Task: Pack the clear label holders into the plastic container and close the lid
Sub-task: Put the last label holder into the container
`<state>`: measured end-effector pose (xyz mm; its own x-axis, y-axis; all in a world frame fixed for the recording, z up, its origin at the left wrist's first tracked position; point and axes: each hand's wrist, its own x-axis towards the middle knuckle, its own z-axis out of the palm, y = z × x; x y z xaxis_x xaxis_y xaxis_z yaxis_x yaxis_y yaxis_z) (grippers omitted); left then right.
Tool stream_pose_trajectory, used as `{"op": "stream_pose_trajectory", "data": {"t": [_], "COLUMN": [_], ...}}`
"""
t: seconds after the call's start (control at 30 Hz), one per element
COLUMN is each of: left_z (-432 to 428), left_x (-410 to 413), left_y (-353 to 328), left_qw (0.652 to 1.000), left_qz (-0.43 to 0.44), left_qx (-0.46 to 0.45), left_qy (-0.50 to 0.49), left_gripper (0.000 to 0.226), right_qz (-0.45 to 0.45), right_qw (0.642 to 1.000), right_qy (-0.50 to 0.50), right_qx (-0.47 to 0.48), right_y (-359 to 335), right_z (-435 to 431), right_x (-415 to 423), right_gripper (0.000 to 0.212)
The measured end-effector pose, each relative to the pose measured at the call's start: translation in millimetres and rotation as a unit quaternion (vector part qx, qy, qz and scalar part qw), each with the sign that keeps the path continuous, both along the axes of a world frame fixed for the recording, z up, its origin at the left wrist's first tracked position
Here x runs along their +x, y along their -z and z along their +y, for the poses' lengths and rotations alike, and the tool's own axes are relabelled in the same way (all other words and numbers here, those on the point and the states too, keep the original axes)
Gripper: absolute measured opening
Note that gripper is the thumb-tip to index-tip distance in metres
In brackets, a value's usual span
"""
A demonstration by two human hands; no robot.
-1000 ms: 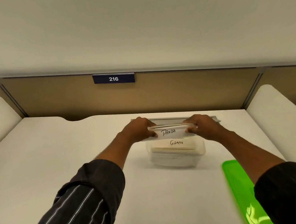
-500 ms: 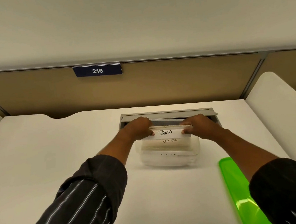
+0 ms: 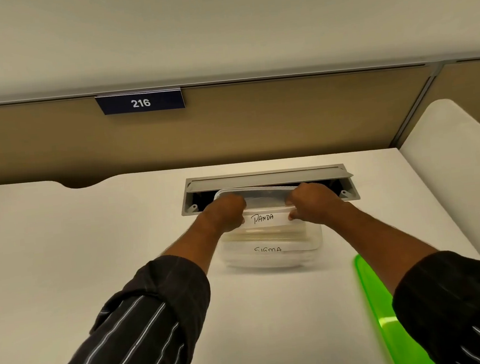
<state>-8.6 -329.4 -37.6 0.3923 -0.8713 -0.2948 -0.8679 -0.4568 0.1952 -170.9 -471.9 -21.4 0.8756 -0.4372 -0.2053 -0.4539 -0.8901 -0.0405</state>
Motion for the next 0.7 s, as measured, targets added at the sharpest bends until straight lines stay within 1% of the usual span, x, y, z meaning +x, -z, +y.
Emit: {"op": "stream_pose_trajectory", "data": {"t": [0.17,0.3,0.47,0.7], "left_z": [-1,-1,0,1], "left_x": [0,0,-4,-6], "left_y": [11,16,20,24], "left_qw": [1.0,0.999,0.999,0.999], "left_qz": [-0.011,-0.019,-0.021,-0.032], "left_qx": [0.016,0.022,0.01,-0.01], "left_qy": [0.016,0.025,0.037,0.031], "left_gripper": [0.034,0.031,0.043,0.045], "right_qz": [0.022,0.033,0.042,0.052], "right_qw": [0.998,0.995,0.991,0.989], "right_qy": [-0.028,-0.049,-0.065,-0.076], "right_qx": [-0.057,-0.082,-0.112,-0.12], "right_y": [9,13,17,21], "right_z": [1,1,3,6], "right_x": [3,3,2,2], "right_gripper": [0.042,0.04,0.032,0.029]}}
